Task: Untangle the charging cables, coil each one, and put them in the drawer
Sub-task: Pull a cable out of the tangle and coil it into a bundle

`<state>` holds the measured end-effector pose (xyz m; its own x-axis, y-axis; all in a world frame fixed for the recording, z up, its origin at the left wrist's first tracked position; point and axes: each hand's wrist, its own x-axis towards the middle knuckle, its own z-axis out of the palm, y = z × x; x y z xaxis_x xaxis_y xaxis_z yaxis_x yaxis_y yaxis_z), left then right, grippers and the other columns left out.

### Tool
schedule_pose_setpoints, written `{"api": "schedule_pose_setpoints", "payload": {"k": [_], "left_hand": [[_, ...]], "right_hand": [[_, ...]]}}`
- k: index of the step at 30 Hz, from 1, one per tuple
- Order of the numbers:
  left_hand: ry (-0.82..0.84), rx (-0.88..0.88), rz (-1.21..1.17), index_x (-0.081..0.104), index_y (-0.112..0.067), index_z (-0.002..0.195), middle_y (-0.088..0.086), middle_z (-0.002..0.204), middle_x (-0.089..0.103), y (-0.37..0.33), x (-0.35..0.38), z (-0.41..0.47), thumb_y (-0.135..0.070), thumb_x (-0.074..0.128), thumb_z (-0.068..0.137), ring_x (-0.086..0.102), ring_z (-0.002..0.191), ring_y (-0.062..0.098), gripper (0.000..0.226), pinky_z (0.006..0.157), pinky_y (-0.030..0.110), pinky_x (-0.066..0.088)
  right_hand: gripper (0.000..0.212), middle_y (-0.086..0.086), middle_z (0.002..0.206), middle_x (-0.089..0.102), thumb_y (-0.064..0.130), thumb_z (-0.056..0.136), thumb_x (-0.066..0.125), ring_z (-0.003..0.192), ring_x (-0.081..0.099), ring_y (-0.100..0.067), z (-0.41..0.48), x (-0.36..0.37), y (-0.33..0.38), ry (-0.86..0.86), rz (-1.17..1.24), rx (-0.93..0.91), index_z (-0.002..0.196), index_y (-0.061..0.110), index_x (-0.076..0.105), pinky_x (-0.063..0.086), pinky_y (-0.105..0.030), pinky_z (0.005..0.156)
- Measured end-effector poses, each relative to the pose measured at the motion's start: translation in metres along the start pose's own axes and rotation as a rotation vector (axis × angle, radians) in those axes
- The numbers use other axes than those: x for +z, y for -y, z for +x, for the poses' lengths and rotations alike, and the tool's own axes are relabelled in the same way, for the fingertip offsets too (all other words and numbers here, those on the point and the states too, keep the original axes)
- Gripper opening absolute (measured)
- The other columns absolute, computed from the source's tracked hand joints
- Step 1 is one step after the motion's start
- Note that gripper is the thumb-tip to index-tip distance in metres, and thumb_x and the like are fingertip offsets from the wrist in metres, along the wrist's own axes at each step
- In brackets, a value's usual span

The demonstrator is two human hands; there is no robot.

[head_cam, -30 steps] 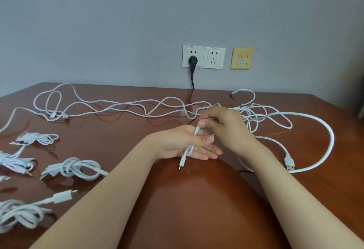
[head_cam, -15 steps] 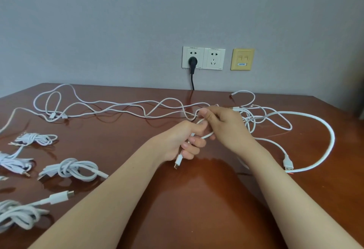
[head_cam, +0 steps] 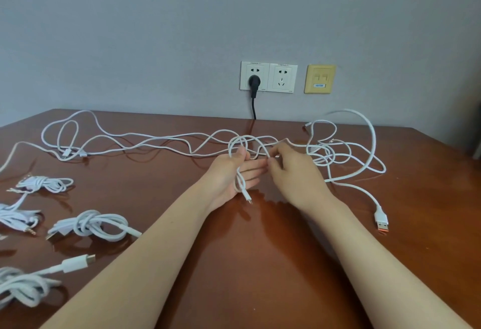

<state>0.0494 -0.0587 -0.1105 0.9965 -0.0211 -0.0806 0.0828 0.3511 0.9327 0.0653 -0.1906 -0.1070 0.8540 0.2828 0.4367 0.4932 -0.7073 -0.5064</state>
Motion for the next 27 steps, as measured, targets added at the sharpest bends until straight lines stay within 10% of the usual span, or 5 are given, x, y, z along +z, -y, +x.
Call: {"api": "schedule_pose_setpoints", "payload": {"k": [3, 6, 9, 20, 27], "left_hand": [[0.005, 0.018, -0.02, 0.05, -0.006, 0.092, 0.021, 0.101, 0.069, 0.001, -0.001, 0.001, -0.02, 0.031, 0.103, 0.066, 0.099, 0.029, 0.026, 0.099, 0.041, 0.046], [0.056, 0.038, -0.041, 0.047, -0.006, 0.084, 0.004, 0.045, 0.06, -0.001, -0.001, -0.003, -0.016, 0.031, 0.103, 0.064, 0.049, 0.01, 0.026, 0.058, 0.023, 0.054], [0.049, 0.065, -0.036, 0.045, -0.006, 0.081, 0.0, 0.036, 0.049, 0.0, 0.002, -0.004, -0.012, 0.033, 0.102, 0.051, 0.033, 0.004, 0.025, 0.039, 0.016, 0.043], [0.061, 0.065, 0.105, 0.057, -0.008, 0.081, -0.003, 0.051, 0.061, 0.005, -0.002, 0.003, -0.013, 0.036, 0.102, 0.058, 0.044, 0.007, 0.03, 0.046, 0.018, 0.049], [0.177, -0.013, -0.195, 0.045, -0.014, 0.072, 0.009, 0.106, 0.066, 0.002, -0.008, 0.003, -0.021, 0.026, 0.103, 0.065, 0.074, 0.013, 0.037, 0.061, 0.026, 0.049]], "right_hand": [[0.012, -0.01, 0.089, 0.063, 0.019, 0.094, 0.043, 0.085, 0.056, -0.034, -0.004, 0.005, 0.005, 0.029, -0.055, -0.051, 0.098, 0.014, 0.053, 0.04, -0.034, 0.069], [0.016, -0.012, 0.098, 0.063, 0.02, 0.095, 0.04, 0.094, 0.056, -0.035, -0.005, 0.013, 0.008, 0.072, -0.136, -0.075, 0.101, 0.012, 0.053, 0.039, -0.034, 0.07], [0.017, -0.011, 0.101, 0.063, 0.02, 0.096, 0.039, 0.097, 0.055, -0.034, -0.004, 0.014, 0.009, 0.083, -0.176, -0.069, 0.102, 0.014, 0.054, 0.036, -0.032, 0.069], [0.011, -0.009, 0.096, 0.062, 0.024, 0.095, 0.04, 0.093, 0.056, -0.033, -0.007, 0.01, 0.013, 0.121, -0.14, -0.052, 0.088, 0.021, 0.048, 0.036, -0.031, 0.069], [0.015, -0.006, 0.095, 0.066, 0.035, 0.096, 0.041, 0.094, 0.057, -0.031, -0.007, 0.012, 0.01, 0.205, -0.082, -0.022, 0.089, 0.023, 0.045, 0.043, -0.037, 0.077]]}}
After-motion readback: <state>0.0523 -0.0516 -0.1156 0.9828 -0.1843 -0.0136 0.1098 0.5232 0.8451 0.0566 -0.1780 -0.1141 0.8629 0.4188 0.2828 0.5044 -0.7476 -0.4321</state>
